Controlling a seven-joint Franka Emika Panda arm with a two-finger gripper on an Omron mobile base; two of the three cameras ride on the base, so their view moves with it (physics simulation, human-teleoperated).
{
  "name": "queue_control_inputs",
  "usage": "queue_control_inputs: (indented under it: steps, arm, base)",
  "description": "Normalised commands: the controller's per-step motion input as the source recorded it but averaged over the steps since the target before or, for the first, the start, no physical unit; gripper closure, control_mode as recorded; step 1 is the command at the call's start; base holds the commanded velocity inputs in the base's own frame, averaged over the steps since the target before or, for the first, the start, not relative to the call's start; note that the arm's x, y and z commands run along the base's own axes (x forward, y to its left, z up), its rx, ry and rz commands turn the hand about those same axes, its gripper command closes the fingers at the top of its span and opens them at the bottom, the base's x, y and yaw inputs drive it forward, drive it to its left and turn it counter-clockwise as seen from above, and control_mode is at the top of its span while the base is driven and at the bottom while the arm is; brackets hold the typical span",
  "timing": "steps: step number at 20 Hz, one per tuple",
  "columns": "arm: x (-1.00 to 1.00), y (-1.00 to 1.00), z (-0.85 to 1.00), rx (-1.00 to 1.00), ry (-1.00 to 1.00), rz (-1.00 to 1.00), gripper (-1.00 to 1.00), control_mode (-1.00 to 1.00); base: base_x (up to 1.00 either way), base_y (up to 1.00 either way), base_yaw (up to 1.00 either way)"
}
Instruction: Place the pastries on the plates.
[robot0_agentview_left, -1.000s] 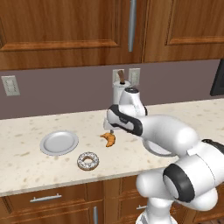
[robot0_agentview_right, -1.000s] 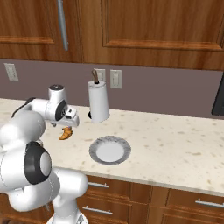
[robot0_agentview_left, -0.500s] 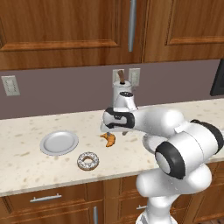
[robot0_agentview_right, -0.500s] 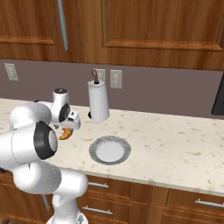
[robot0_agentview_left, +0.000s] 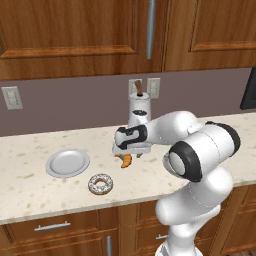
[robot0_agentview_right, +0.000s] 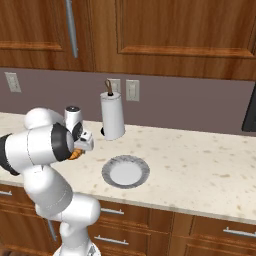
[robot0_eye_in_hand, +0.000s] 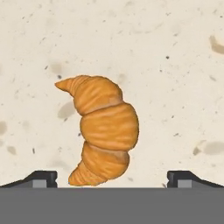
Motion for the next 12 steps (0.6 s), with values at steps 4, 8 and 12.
queue_control_inputs:
  steps: [4,8,12]
  arm:
    - [0.22,0.05,-0.35,0.00,0.00,0.00,-1.00,-1.00]
    - [0.16,0.06,-0.32,0.00,0.00,0.00,-1.00,-1.00]
    - [0.04,0.04,-0.22,0.00,0.00,0.00,-1.00,-1.00]
  base:
    - [0.00,0.00,0.00]
    - [0.00,0.00,0.00]
    - [0.00,0.00,0.00]
